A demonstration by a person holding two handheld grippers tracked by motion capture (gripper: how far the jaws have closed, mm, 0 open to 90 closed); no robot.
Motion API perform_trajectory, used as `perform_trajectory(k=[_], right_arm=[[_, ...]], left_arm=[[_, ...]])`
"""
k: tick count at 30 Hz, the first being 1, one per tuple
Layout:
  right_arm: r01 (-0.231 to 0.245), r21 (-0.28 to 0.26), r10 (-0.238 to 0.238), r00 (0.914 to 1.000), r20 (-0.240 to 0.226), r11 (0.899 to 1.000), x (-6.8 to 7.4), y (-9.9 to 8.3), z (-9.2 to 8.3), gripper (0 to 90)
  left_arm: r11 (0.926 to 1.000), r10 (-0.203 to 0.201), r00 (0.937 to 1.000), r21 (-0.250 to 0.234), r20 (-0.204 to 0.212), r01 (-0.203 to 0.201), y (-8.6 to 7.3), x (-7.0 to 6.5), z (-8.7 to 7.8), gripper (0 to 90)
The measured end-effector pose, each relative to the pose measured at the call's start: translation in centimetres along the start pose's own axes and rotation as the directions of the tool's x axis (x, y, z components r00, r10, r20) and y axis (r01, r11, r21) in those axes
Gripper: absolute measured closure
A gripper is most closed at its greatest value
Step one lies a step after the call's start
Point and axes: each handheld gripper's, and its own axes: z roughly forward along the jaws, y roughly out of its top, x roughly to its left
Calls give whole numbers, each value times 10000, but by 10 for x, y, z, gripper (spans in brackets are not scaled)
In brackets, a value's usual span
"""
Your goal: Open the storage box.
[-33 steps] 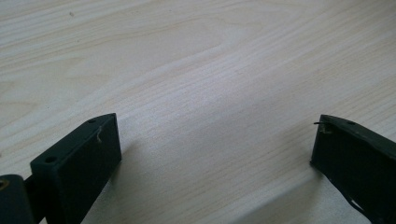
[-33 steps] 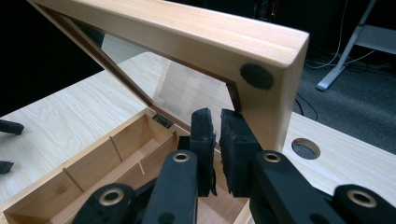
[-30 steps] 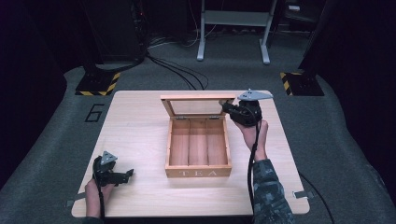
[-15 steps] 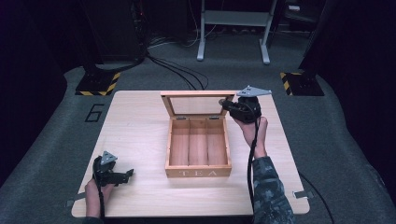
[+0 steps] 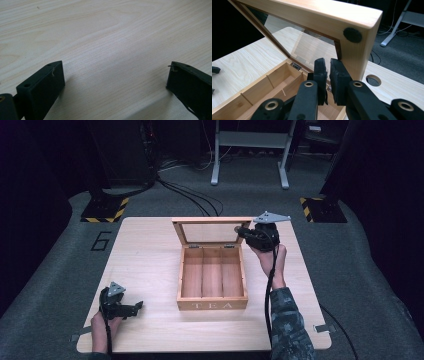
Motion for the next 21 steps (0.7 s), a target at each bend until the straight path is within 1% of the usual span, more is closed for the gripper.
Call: perform_trajectory(k=[21], right_arm=[[5,-18,-5,10000,1,10000,0,0,0,833]], left_arm=[[10000,-5,10000,-10,-2,5,0,0,0,13]])
